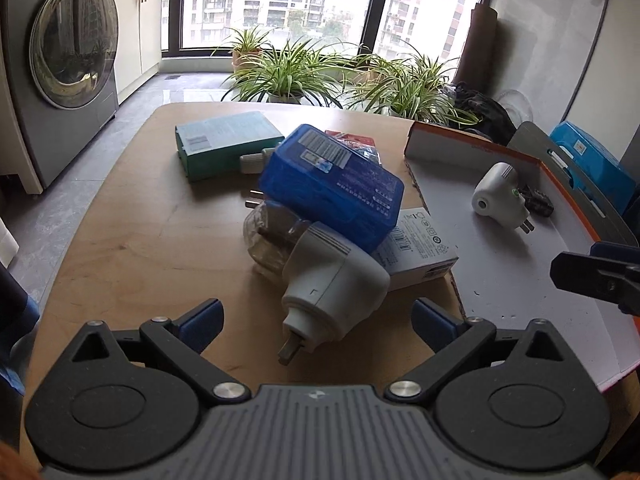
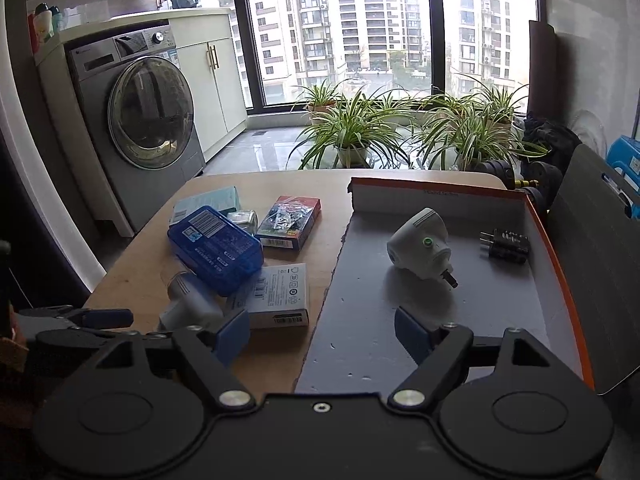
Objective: Organize rigid objects
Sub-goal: 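Grasp white plug with glass bulb using the left tool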
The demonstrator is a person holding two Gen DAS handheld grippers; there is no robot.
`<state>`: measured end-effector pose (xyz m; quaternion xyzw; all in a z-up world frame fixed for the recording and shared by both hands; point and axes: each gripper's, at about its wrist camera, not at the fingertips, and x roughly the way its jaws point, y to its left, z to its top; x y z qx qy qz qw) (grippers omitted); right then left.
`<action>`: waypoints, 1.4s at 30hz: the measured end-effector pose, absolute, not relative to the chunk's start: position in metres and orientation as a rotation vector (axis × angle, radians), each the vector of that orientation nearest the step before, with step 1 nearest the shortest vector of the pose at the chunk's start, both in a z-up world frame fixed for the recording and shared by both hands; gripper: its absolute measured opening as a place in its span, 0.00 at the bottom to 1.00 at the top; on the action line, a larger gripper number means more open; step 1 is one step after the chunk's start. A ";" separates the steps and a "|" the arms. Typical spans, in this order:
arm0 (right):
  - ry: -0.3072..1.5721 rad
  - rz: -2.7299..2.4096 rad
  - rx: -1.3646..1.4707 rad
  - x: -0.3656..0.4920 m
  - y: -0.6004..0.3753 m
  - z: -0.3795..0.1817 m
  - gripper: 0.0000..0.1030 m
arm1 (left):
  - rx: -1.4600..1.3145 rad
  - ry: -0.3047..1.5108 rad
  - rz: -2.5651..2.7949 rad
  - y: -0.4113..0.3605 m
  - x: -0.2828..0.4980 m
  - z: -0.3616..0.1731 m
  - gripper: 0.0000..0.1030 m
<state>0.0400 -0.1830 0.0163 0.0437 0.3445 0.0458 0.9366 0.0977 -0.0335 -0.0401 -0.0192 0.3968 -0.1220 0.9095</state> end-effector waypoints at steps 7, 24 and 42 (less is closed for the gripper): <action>0.712 0.071 0.114 0.044 -0.193 0.010 0.92 | -0.018 0.828 -0.225 -0.044 0.124 -0.055 1.00; 0.742 0.097 0.113 0.055 -0.184 -0.003 0.92 | 0.002 0.791 -0.225 0.003 0.119 -0.059 0.95; 0.711 0.326 -0.101 0.097 -0.116 0.005 0.92 | -0.045 0.714 -0.220 0.025 0.104 -0.043 0.66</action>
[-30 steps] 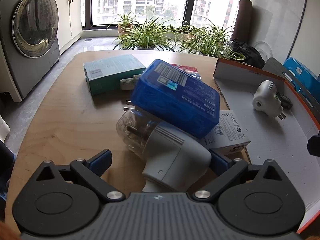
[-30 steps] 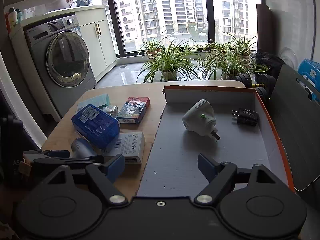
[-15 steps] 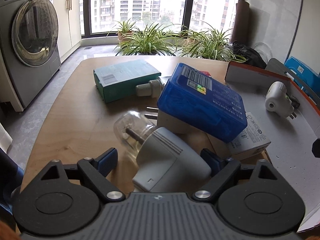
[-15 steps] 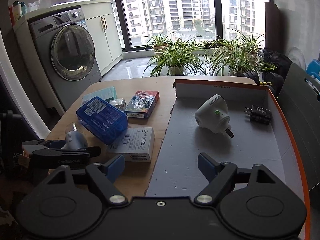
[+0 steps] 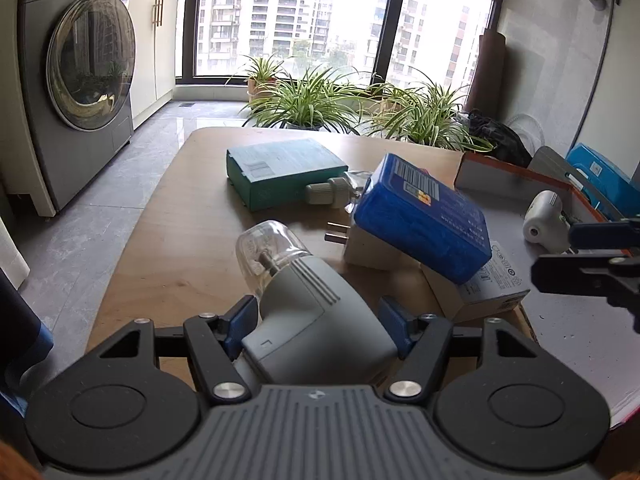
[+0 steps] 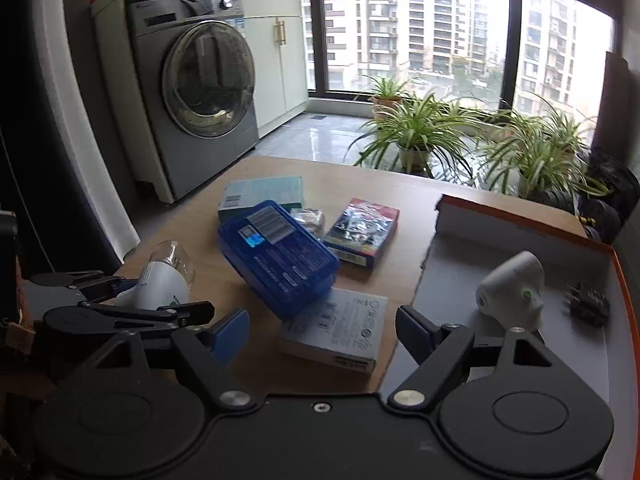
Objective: Organize rigid objects
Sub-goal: 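Grasp blue plastic box with right tool while left tool holds bulb plug, then carry bulb plug and blue box over the white tray with both tools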
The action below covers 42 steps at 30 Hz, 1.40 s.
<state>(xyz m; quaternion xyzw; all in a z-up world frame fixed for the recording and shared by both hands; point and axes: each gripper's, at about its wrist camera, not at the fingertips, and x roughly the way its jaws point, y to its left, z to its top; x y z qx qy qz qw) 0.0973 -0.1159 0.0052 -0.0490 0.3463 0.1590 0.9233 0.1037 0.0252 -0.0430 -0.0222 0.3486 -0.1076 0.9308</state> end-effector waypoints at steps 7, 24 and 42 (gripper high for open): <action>0.728 0.516 -0.305 0.151 -0.079 0.005 0.93 | -0.081 0.686 -0.213 0.037 0.094 -0.029 0.66; 0.771 0.521 -0.160 0.161 -0.094 0.000 0.72 | -0.126 0.674 -0.213 0.041 0.092 -0.027 0.66; 0.680 0.117 0.093 0.026 -0.185 0.038 0.72 | -0.108 0.606 -0.334 -0.024 0.054 0.009 0.66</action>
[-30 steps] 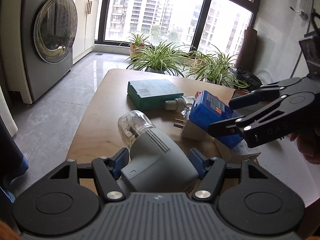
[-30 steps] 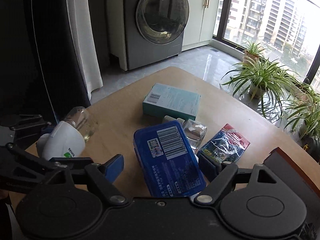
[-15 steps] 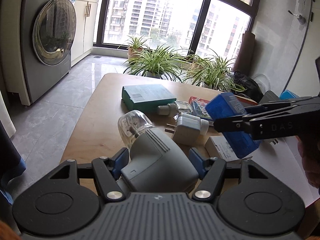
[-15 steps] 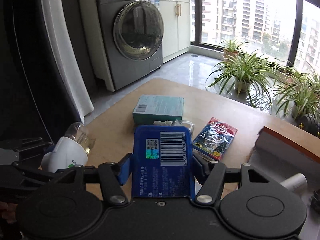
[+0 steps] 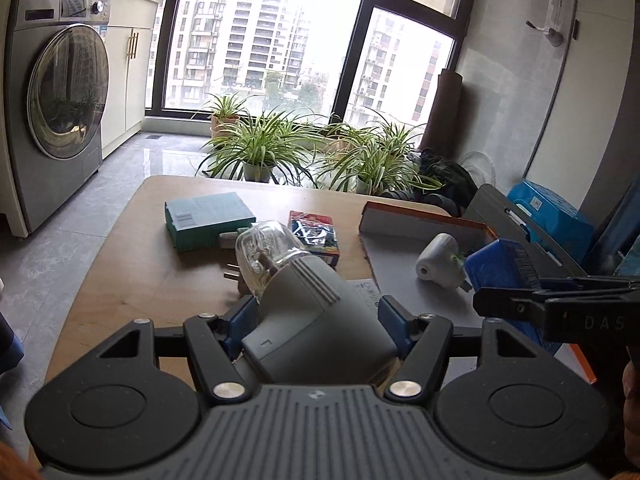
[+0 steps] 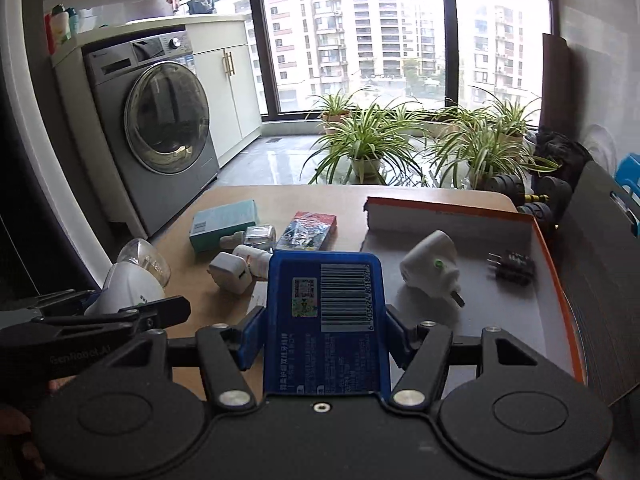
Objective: Organize rigid objects
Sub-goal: 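Carry bulb plug and blue box over the white tray with both tools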
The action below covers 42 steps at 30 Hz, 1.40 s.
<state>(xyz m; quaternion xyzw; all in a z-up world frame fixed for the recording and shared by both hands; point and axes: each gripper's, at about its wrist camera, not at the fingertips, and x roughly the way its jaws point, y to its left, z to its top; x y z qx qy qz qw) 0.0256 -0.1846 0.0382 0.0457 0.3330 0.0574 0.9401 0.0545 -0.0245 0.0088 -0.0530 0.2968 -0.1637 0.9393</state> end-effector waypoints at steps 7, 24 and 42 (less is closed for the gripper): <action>0.666 0.036 0.127 -0.005 -0.213 0.039 0.72 | -0.101 0.605 -0.401 -0.055 0.043 0.012 0.66; 0.627 -0.063 0.158 -0.034 -0.250 0.042 0.72 | -0.052 0.606 -0.508 -0.110 0.031 0.010 0.66; 0.620 -0.087 0.175 -0.039 -0.264 0.044 0.72 | -0.023 0.620 -0.510 -0.128 0.025 0.012 0.66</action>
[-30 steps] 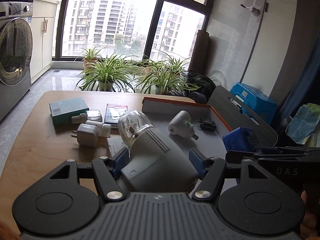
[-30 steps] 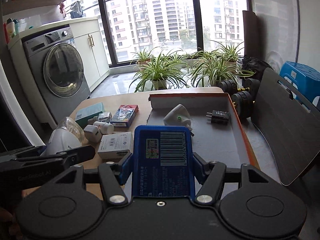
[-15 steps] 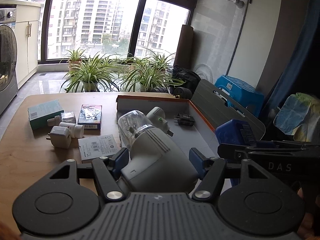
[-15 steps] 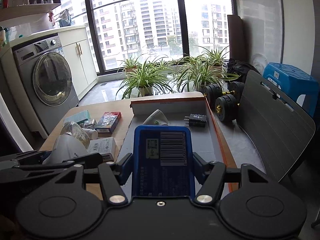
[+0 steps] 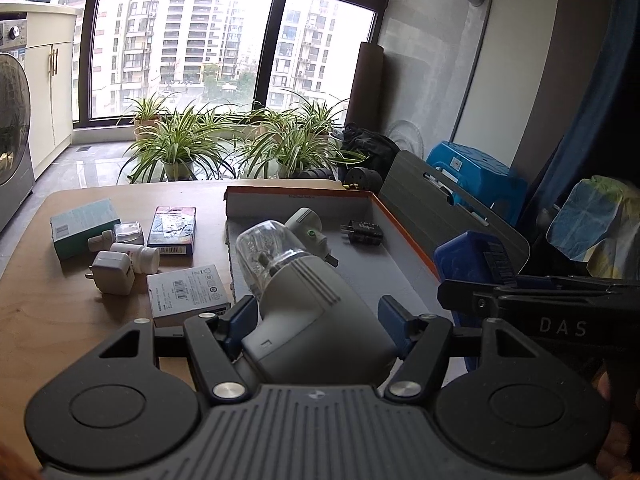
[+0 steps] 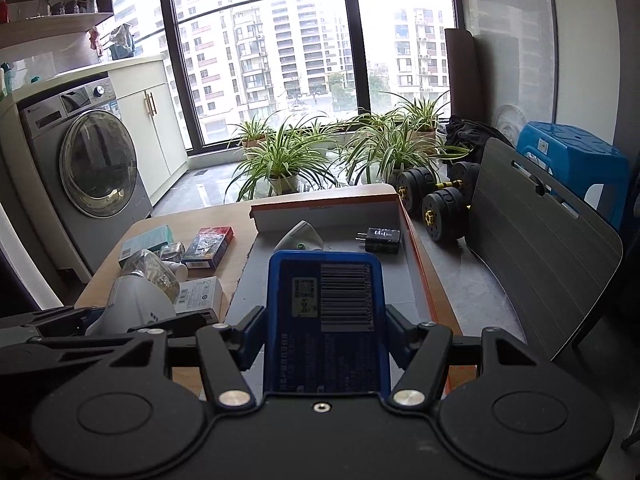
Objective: Organize rigid objects
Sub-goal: 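Carry bulb plug and blue box over the white tray with both tools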
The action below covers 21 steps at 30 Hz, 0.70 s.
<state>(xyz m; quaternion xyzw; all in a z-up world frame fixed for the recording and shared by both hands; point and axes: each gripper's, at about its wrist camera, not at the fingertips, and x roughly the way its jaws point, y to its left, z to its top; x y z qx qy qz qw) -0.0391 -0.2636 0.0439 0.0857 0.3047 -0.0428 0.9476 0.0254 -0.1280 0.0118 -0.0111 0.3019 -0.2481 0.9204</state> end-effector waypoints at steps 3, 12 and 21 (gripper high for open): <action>0.619 -0.092 0.175 -0.039 -0.263 0.045 0.72 | -0.020 0.622 -0.511 -0.129 0.025 0.011 0.66; 0.621 -0.096 0.178 -0.040 -0.264 0.044 0.72 | -0.018 0.627 -0.516 -0.132 0.024 0.009 0.66; 0.622 -0.101 0.181 -0.039 -0.265 0.043 0.72 | -0.018 0.633 -0.521 -0.133 0.025 0.007 0.66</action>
